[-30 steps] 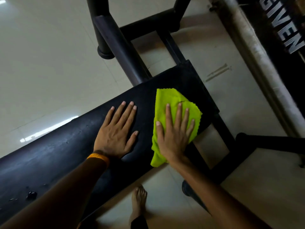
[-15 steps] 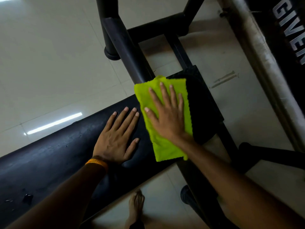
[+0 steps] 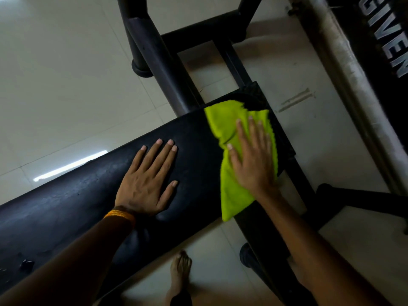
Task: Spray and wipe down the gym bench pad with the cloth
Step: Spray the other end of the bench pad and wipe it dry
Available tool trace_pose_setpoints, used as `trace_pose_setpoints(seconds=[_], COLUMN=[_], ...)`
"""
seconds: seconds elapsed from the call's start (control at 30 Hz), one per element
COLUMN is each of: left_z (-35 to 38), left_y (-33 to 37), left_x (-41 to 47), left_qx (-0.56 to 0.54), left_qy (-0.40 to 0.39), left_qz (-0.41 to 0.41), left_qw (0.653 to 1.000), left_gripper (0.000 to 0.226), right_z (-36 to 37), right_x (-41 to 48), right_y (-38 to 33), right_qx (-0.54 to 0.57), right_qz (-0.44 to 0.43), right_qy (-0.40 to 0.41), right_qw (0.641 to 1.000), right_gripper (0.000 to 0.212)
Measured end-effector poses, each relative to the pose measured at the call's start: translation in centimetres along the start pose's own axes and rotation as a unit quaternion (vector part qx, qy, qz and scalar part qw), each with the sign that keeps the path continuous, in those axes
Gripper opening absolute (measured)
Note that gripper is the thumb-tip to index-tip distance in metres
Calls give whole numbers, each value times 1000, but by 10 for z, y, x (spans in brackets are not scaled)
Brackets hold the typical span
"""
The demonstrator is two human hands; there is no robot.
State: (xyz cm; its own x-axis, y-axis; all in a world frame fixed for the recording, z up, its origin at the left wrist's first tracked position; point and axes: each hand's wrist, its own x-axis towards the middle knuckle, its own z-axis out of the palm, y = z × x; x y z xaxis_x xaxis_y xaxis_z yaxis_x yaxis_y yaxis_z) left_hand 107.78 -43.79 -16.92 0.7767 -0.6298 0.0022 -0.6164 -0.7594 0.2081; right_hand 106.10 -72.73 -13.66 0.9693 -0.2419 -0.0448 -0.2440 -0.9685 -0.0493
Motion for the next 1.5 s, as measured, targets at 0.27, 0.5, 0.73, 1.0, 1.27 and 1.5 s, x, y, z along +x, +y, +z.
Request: trace_pose_setpoints(seconds=[0.27,0.5,0.73,1.0,1.27,1.5], left_z=[0,0,1,0,2,-2], left_y=[0,1,0,1,0,1], left_x=[0,0,0,0,0,0], left_qx=[3,7,1,-5,-7,-21], left_qy=[5,1,9,13,20,24], left_qz=[-1,-3,-4,-5,-3,-4], left_qw=[1000,1000,1000,1000,1000,999], left_gripper=[78,78,78,77,77,75], right_z=[11,16,11,11,6,12], right_x=[-81,-5,-78,40,39,-13], right_y=[-44,17,-63,-78,-53,-102], right_qx=[28,75,42,30,-6,14], right_qz=[74,241,62,76,-133,-16], right_qy=[18,66,-2,25,-15,20], right_qw=[997,965,997,996,991,1000], right_gripper=[63,58,60,60,61,60])
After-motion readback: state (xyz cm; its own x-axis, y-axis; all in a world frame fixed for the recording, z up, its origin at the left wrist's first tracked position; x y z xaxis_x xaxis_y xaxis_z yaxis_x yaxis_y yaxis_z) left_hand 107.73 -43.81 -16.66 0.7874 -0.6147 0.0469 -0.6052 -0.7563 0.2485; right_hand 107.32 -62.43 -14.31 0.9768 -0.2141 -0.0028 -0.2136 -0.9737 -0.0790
